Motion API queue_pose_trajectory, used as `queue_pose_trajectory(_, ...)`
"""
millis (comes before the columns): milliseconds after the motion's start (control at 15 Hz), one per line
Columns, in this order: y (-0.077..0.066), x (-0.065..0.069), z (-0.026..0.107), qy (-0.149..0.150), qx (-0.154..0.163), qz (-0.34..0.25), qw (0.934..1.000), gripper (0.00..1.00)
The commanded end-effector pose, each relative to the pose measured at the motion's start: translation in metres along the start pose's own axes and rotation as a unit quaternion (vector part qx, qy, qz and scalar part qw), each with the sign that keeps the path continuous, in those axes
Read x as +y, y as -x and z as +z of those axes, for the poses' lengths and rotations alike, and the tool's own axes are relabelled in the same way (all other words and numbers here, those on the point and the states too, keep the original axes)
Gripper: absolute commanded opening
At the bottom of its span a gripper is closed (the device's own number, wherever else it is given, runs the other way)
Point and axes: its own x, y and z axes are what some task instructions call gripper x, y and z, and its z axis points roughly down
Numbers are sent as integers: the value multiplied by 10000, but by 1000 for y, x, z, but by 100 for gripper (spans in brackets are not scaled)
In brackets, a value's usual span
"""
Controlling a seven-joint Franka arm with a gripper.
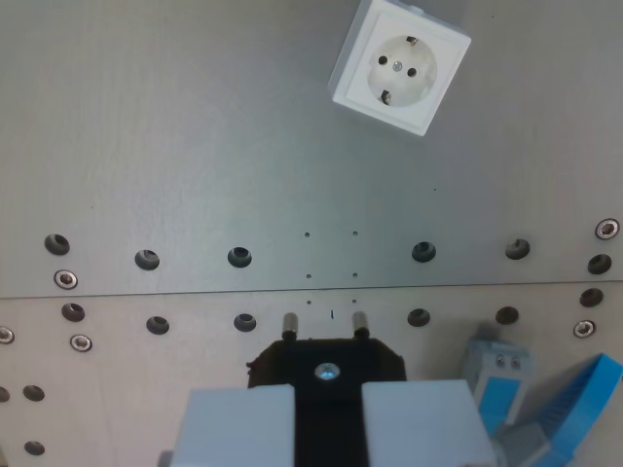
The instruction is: Move above the white socket
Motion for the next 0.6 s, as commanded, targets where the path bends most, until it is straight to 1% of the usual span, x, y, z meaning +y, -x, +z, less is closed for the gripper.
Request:
queue_pose_trajectory(67, 0, 0, 0, -1, -1, -1, 10000, 0)
queue_pose_trajectory(600, 0, 0, 2, -1, 10, 64, 10000, 0)
